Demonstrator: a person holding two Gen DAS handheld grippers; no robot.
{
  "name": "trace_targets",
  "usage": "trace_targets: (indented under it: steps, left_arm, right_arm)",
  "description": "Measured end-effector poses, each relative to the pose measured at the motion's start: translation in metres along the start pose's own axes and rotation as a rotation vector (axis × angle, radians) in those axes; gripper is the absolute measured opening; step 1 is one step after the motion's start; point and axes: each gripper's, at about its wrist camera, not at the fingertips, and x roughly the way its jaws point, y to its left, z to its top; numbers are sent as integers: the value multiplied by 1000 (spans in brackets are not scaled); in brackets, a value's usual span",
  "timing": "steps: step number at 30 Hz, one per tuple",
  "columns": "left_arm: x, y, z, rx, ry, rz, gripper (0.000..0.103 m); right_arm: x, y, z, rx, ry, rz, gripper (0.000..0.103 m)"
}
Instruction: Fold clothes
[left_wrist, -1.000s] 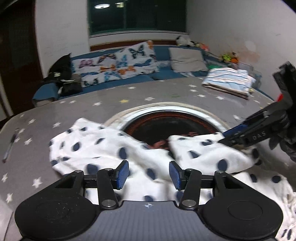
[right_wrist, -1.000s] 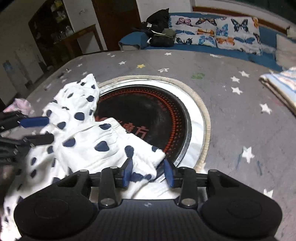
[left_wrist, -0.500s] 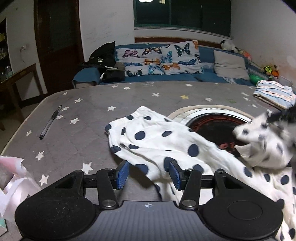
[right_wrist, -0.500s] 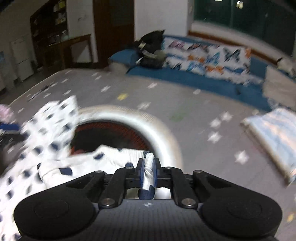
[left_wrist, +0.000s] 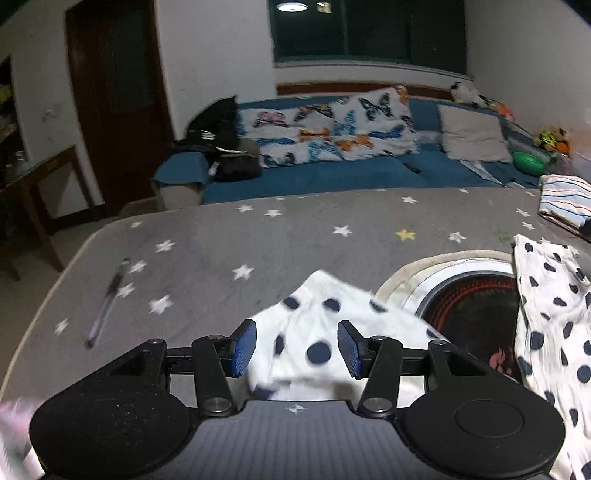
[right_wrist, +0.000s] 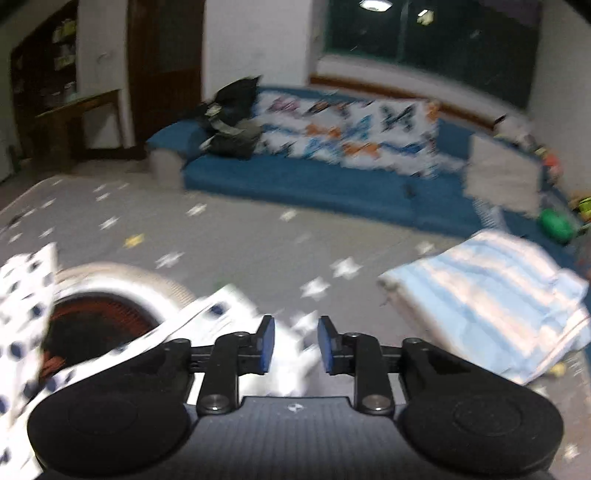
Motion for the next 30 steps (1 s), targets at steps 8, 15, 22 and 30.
trace_targets:
  steps: [8, 15, 22, 30]
  left_arm:
    - [64, -5, 15, 80, 126, -17, 27]
    - [92, -18, 39, 195, 91, -12, 29]
    - [111, -35, 46, 281, 28, 40, 34]
    - [84, -34, 31, 232, 6, 75, 44]
  right_arm:
    - [34, 32, -11, -57, 94, 124, 31]
    - [68, 45, 1, -125, 108, 113, 41]
    - [89, 57, 16, -204, 84, 133, 52]
    - [53, 24, 18, -73, 44, 133, 52]
